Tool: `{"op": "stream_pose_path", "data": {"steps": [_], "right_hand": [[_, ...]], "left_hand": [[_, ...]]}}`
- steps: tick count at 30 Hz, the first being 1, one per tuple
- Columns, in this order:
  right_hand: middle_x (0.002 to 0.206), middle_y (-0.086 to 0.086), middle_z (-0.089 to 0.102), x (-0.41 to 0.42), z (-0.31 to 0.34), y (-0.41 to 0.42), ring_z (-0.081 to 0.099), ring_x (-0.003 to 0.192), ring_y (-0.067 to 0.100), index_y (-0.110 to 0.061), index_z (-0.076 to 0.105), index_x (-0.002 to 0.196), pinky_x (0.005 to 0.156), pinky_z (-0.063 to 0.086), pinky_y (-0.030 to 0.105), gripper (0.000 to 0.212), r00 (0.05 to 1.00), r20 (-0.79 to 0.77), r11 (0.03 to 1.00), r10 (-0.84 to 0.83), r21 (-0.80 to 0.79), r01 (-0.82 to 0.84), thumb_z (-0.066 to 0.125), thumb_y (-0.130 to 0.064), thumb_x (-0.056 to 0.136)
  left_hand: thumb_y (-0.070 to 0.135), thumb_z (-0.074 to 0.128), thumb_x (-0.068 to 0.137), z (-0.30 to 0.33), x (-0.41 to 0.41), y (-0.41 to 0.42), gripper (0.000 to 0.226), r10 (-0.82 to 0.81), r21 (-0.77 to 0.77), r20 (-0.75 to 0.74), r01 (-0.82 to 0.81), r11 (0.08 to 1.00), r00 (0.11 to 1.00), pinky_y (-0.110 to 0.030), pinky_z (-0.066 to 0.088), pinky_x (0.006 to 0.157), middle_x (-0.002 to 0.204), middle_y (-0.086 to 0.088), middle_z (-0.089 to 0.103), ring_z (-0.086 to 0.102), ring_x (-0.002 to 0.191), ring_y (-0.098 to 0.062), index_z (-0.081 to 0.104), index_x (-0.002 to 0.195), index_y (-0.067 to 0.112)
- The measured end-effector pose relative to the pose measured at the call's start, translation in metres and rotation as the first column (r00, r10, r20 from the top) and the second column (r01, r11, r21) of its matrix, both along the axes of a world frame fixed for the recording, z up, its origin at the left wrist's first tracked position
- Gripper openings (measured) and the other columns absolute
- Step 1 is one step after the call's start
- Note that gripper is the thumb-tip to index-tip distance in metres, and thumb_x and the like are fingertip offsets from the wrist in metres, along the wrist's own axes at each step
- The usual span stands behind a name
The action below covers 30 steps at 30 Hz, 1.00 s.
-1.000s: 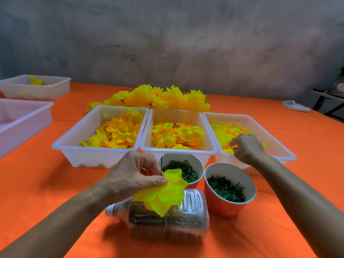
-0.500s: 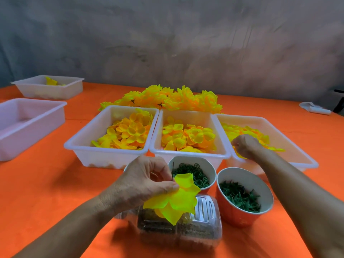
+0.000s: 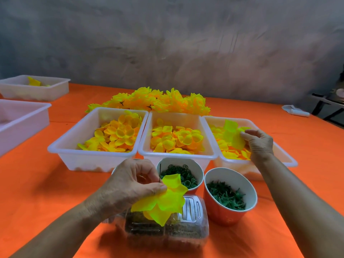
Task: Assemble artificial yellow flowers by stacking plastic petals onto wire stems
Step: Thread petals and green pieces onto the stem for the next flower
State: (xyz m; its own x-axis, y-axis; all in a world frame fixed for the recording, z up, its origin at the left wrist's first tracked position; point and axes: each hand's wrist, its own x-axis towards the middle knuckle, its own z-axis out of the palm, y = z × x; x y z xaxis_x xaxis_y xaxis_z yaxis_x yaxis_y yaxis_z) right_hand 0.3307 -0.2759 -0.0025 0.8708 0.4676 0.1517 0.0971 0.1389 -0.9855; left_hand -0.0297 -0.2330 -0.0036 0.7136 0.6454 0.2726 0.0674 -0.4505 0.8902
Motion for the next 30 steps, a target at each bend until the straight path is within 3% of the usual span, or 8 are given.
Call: {"op": "stream_pose_path", "data": {"steps": [5,12,18,21,27,30], "right_hand": [[0.055,-0.004,0.066,-0.032,0.031,-0.016,0.063,0.051,0.007,-0.012,0.057,0.078,0.049,0.053,0.021,0.022,0.974,-0.068,0.958,0.214,0.211,-0.196,0.057,0.009,0.084],[0.068,0.003,0.072,-0.107,0.056,-0.033,0.068,0.058,0.012,-0.007,0.067,0.082,0.051,0.054,0.021,0.016,0.859,-0.003,0.847,0.513,0.167,-0.505,0.059,0.007,0.079],[0.084,0.011,0.070,-0.154,0.061,-0.043,0.066,0.063,0.014,-0.008,0.068,0.092,0.052,0.053,0.022,0.027,0.809,0.128,0.813,0.574,0.036,-0.582,0.069,0.007,0.070],[0.086,0.011,0.068,-0.168,0.062,-0.046,0.067,0.063,0.016,-0.014,0.067,0.100,0.054,0.055,0.023,0.039,0.788,0.144,0.796,0.598,0.002,-0.605,0.069,0.009,0.070],[0.092,0.013,0.069,-0.185,0.068,-0.047,0.068,0.074,0.023,-0.017,0.055,0.119,0.059,0.058,0.030,0.070,0.783,0.018,0.783,0.621,0.016,-0.622,0.071,-0.001,0.053],[0.090,0.013,0.070,-0.191,0.074,-0.048,0.069,0.071,0.022,-0.012,0.063,0.109,0.053,0.056,0.029,0.058,0.760,-0.004,0.760,0.650,0.017,-0.650,0.071,-0.003,0.052]], "left_hand": [[0.024,0.079,0.059,-0.001,0.001,-0.002,0.014,0.015,-0.005,0.018,-0.015,1.000,1.000,-0.019,0.044,0.058,0.061,0.002,0.061,0.055,0.060,-0.005,0.067,0.056,0.018],[0.010,0.084,0.067,0.003,-0.004,-0.005,0.021,0.039,0.008,-0.019,-0.039,0.999,0.999,-0.025,0.046,0.060,0.061,0.004,0.061,0.056,0.062,-0.007,0.067,0.056,0.016],[0.016,0.084,0.067,0.008,-0.006,-0.008,0.019,0.080,0.043,-0.047,-0.078,0.996,0.996,-0.033,0.050,0.065,0.065,0.005,0.064,0.059,0.065,-0.008,0.068,0.057,0.019],[0.019,0.084,0.066,0.009,-0.008,-0.010,0.015,0.090,0.051,-0.046,-0.088,0.995,0.995,-0.042,0.053,0.074,0.073,-0.001,0.068,0.065,0.073,-0.020,0.070,0.060,0.020],[0.018,0.085,0.064,0.011,-0.009,-0.012,0.011,0.103,0.021,-0.032,-0.102,0.995,0.994,-0.048,0.051,0.077,0.077,-0.007,0.070,0.064,0.077,-0.029,0.075,0.068,0.017],[0.019,0.085,0.063,0.014,-0.012,-0.011,0.014,0.086,-0.026,-0.043,-0.087,0.996,0.995,-0.046,0.053,0.076,0.080,-0.011,0.070,0.062,0.074,-0.020,0.075,0.072,0.015]]}}
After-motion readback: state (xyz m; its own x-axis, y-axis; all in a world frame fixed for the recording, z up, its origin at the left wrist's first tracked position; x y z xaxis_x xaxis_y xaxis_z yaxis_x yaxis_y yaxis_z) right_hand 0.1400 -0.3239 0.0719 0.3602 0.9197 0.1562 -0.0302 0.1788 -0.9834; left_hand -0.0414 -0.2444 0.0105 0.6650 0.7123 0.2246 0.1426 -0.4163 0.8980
